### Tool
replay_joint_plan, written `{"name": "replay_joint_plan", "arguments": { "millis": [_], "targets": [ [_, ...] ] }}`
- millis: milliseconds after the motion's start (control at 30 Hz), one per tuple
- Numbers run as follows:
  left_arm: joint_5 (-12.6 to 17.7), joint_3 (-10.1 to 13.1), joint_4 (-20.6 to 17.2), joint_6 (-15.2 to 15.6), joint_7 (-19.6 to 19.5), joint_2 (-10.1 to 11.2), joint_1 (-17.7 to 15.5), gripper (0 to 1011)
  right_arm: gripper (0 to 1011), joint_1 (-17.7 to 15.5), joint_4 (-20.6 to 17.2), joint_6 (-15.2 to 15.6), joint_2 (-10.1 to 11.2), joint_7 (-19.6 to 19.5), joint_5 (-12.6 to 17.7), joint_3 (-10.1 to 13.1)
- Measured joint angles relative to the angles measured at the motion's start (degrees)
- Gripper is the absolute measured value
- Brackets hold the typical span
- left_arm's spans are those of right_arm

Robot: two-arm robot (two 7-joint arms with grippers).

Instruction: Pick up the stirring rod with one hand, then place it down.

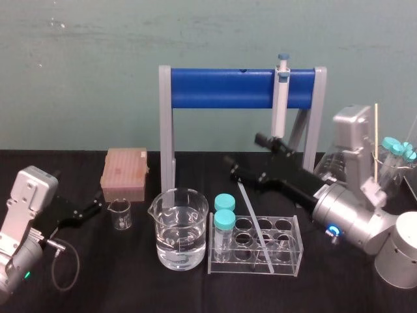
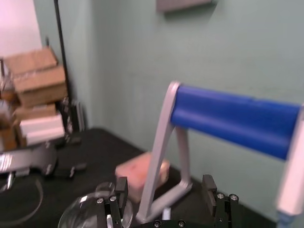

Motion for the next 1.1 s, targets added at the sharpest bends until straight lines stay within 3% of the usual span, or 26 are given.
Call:
{"name": "replay_joint_plan", "arguments": {
  "millis": [200,533,1100],
  "targets": [
    [0.0,0.0,0.0,0.0,0.0,0.0,0.0,1000,1002,0.7,0.2,5.5,-0.1,0.2,-2.0,-1.5],
    [0.0,0.0,0.0,0.0,0.0,0.0,0.0,1000,1002,1.2,2.2,9.2,-1.4,-0.3,-4.3,-1.8],
    [0.0,0.0,0.0,0.0,0.0,0.0,0.0,1000,1002,1.7,4.1,10.9,-3.0,-0.3,-6.9,-1.1]
  ]
}}
